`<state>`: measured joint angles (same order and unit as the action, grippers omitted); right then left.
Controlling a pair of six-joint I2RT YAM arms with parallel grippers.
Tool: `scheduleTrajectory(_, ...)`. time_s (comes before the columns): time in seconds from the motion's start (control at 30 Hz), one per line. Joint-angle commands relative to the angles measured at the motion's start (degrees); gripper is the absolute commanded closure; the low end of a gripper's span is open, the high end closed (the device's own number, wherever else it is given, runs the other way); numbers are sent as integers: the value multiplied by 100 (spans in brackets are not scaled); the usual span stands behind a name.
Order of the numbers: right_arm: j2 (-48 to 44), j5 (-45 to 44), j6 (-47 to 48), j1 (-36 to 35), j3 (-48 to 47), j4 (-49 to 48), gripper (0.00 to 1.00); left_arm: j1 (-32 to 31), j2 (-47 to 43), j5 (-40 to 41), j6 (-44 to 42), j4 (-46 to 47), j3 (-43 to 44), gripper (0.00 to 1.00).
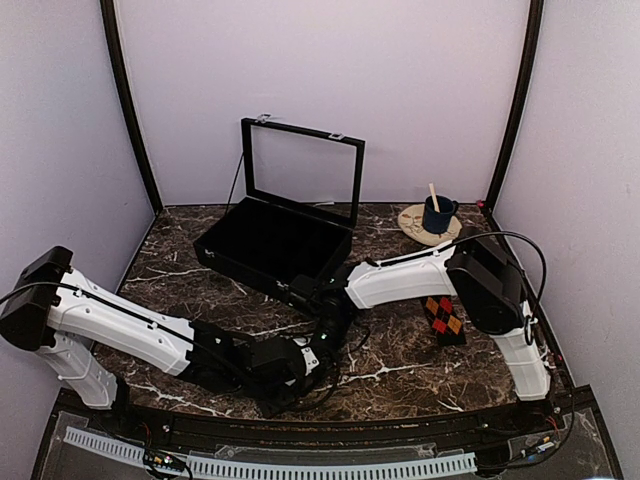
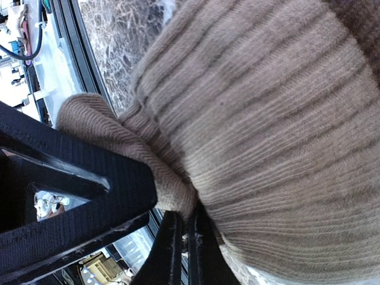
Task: Roll the socks
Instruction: Roll the sock at the center of the board.
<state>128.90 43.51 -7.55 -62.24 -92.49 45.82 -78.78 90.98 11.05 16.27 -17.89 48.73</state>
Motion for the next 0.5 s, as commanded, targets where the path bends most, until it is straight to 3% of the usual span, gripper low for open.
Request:
scheduleTrajectory(0.0, 102, -176, -49, 79, 142, 254, 100, -30, 342, -286, 141, -564, -169, 70)
scheduleTrajectory(0.47, -124, -94, 30, 159, 449, 225, 100, -27, 542, -390, 334, -886, -88, 70)
